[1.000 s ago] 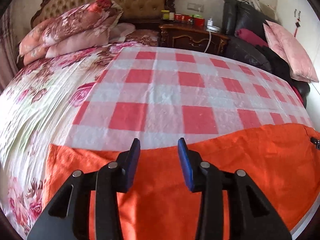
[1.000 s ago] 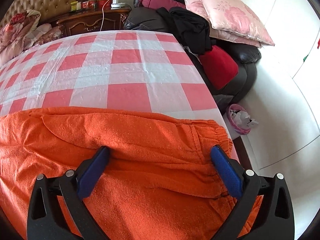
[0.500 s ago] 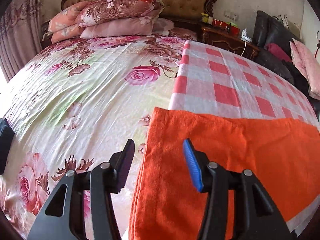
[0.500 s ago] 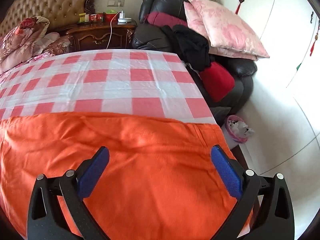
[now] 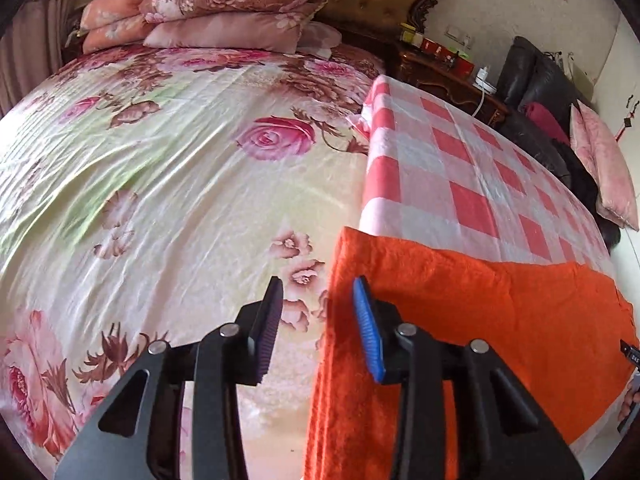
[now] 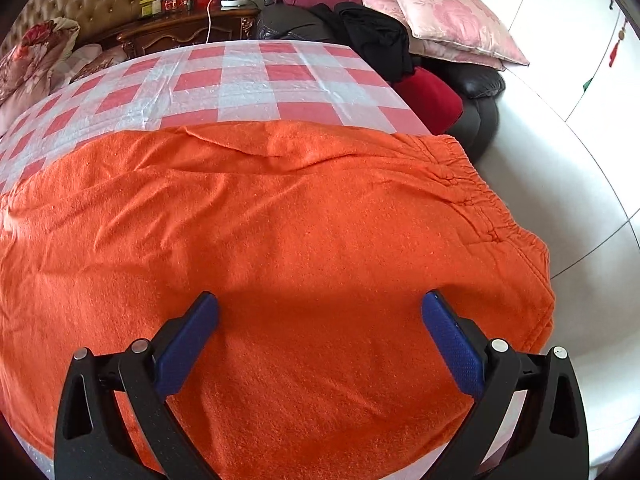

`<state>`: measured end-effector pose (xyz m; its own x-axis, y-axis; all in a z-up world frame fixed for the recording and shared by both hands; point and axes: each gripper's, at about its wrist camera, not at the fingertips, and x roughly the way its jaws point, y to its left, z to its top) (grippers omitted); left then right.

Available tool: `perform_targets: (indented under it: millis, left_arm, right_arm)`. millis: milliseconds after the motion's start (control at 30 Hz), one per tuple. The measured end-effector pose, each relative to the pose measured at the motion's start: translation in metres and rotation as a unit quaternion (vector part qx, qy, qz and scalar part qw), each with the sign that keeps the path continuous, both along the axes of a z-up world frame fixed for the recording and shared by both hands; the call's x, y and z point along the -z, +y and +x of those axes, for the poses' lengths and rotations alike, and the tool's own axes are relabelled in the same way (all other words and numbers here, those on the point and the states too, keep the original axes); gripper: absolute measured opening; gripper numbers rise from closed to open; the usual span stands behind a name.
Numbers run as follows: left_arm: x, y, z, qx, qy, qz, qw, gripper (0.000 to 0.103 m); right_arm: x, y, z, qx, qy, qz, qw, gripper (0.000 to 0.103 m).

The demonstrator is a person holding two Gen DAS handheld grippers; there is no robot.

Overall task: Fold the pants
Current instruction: 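Move the open left tool to the folded edge of the pants, then close the left tool on the pants edge and lift it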

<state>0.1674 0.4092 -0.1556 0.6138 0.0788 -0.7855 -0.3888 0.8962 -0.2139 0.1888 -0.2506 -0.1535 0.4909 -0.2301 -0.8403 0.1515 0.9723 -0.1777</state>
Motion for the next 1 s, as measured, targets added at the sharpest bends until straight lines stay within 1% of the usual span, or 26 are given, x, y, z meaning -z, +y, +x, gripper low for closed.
perform_targets:
  millis: [33,67,133,167,233,300,400,433,467,533,600,633,667,800,1000]
  left_arm:
    - [-0.004,0.005,-0.009,-0.006,-0.012,-0.019,0.9997,0.049]
    - [-0.006,0.010,-0.018,-0.015,-0.023,-0.043,0.9987,0.055]
    - [-0.002,0.017,-0.042,-0.033,-0.036,-0.090,0.9948,0.055]
    - [0.003,0.018,-0.054,-0.038,-0.040,-0.115,0.9918,0.055]
    - [0.015,0.019,-0.076,-0.043,-0.044,-0.160,0.9852,0.053]
    - [0.024,0.017,-0.091,-0.039,-0.043,-0.181,0.9817,0.053]
    - [0.028,0.008,-0.096,-0.016,-0.039,-0.186,0.9816,0.053]
    - [0.029,0.005,-0.094,-0.003,-0.037,-0.191,0.9808,0.049]
    - [0.030,0.001,-0.093,0.009,-0.037,-0.198,0.9795,0.034]
    - [0.028,-0.003,-0.091,0.015,-0.029,-0.178,0.9835,0.026]
    - [0.025,0.001,-0.093,0.015,-0.033,-0.178,0.9835,0.019]
    - [0.023,0.003,-0.094,0.016,-0.034,-0.176,0.9837,0.013]
    - [0.021,0.004,-0.093,0.019,-0.035,-0.171,0.9845,0.010]
    - [0.016,0.006,-0.086,0.029,-0.026,-0.147,0.9884,0.008]
    - [0.019,0.033,-0.083,-0.002,-0.036,-0.167,0.9853,0.008]
  right_arm:
    - [-0.002,0.001,0.000,0.003,0.003,-0.003,1.000,0.098]
    - [-0.007,0.003,-0.002,0.004,-0.001,-0.005,1.000,0.098]
    - [-0.023,0.015,-0.012,-0.010,-0.027,0.001,1.000,0.098]
    - [-0.030,0.024,-0.017,-0.024,-0.035,0.013,0.999,0.098]
    - [-0.037,0.048,-0.025,-0.054,-0.040,0.034,0.997,0.098]
    - [-0.041,0.083,-0.033,-0.093,-0.039,0.038,0.994,0.098]
    - [-0.040,0.131,-0.043,-0.145,-0.032,0.024,0.989,0.098]
    - [-0.039,0.142,-0.045,-0.155,-0.031,0.016,0.987,0.098]
    - [-0.036,0.152,-0.047,-0.162,-0.029,0.008,0.986,0.098]
    - [-0.032,0.165,-0.048,-0.168,-0.020,0.001,0.986,0.098]
    - [-0.031,0.168,-0.050,-0.164,-0.017,0.004,0.986,0.098]
    - [-0.031,0.167,-0.049,-0.160,-0.014,0.004,0.987,0.098]
    - [-0.031,0.165,-0.049,-0.156,-0.013,0.002,0.988,0.098]
    - [-0.030,0.153,-0.048,-0.140,-0.008,0.000,0.990,0.098]
    - [-0.027,0.135,-0.046,-0.119,0.000,0.006,0.993,0.098]
